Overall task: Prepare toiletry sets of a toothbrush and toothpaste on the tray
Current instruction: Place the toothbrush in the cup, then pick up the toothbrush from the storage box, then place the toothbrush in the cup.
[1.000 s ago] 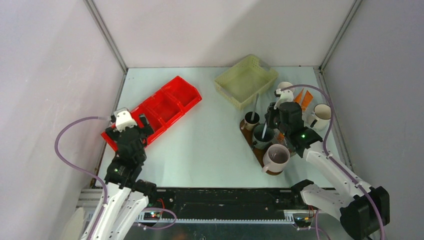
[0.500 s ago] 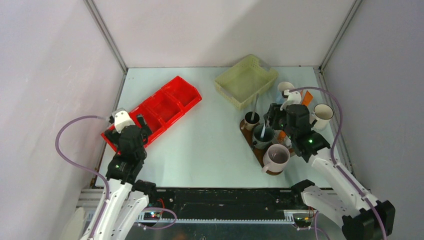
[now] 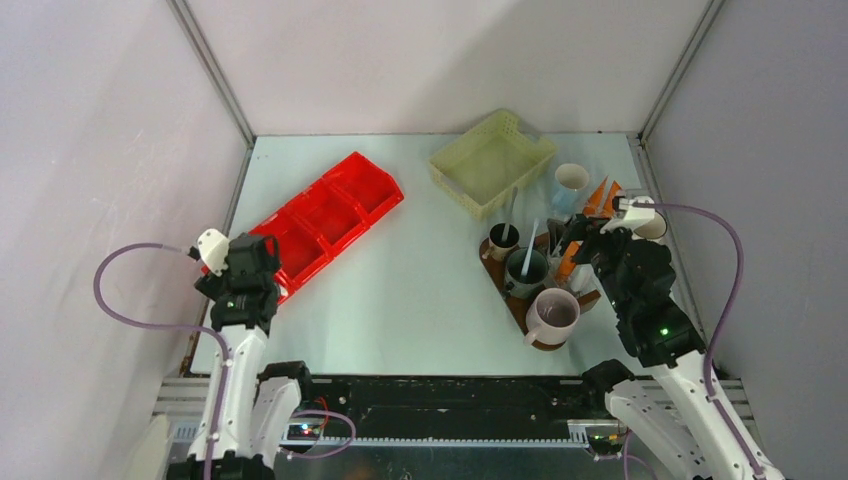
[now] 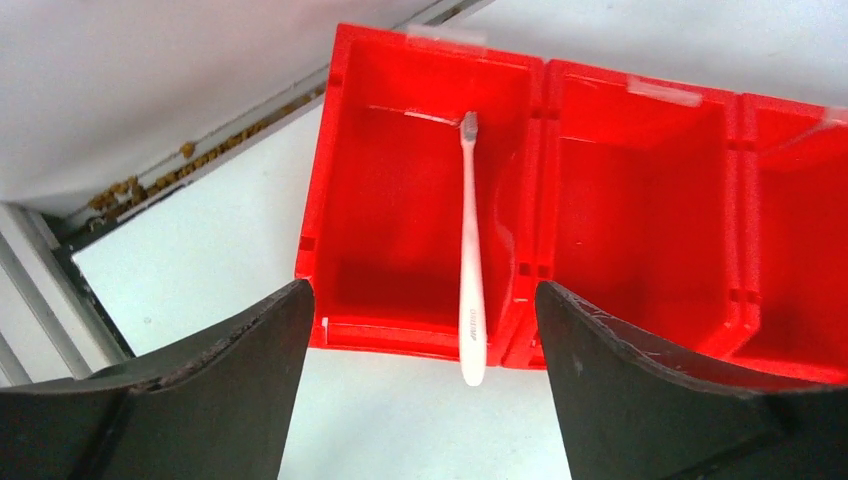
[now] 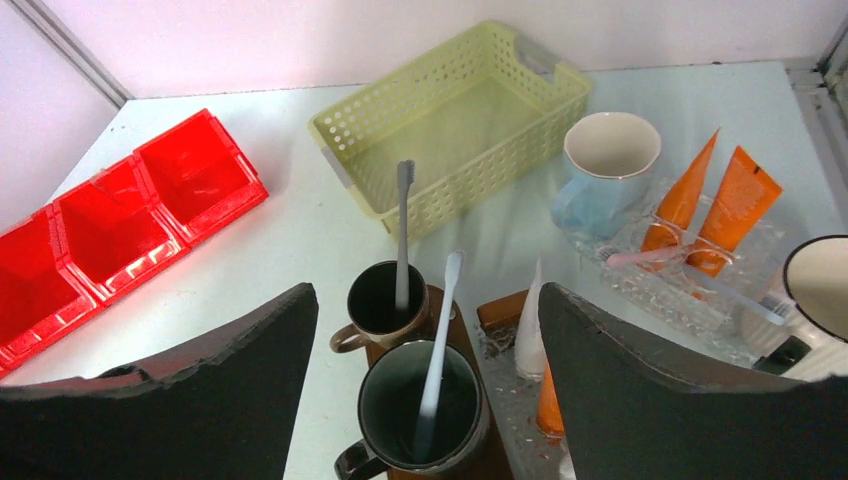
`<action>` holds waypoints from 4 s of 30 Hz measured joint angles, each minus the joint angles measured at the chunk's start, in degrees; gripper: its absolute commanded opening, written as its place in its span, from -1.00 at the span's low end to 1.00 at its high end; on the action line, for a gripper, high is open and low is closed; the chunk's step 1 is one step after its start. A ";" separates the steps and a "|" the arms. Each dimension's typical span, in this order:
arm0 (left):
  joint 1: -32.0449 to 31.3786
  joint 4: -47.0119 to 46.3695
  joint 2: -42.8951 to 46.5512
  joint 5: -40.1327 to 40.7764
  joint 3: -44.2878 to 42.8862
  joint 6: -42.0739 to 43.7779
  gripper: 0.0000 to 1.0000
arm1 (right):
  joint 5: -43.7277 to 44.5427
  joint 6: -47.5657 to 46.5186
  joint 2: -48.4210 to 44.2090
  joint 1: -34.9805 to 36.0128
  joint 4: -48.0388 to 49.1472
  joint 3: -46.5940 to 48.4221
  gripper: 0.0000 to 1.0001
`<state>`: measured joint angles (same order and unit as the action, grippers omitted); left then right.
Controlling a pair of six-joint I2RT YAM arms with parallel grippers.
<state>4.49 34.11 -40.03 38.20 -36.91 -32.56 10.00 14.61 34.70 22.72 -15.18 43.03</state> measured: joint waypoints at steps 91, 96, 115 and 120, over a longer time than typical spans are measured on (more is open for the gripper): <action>-29.62 -52.39 4.55 -35.71 8.63 11.61 -1.00 | -16.35 -8.70 -10.56 4.37 7.17 -5.29 0.80; -38.45 -61.33 -1.90 -38.14 8.41 14.21 -0.99 | -21.79 -5.99 -9.05 4.92 10.25 -4.94 0.76; -59.47 -75.43 -23.45 -49.27 -4.28 20.61 -1.00 | -30.01 6.88 0.31 9.66 27.67 -4.90 0.64; -62.47 -76.02 -25.90 -51.01 -6.29 22.05 -0.99 | -30.21 8.20 1.53 10.40 31.76 -4.90 0.53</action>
<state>-57.98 -41.91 -65.93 -12.82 -43.20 -10.50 -20.21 22.81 36.23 33.12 16.58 38.13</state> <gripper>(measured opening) 0.094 0.798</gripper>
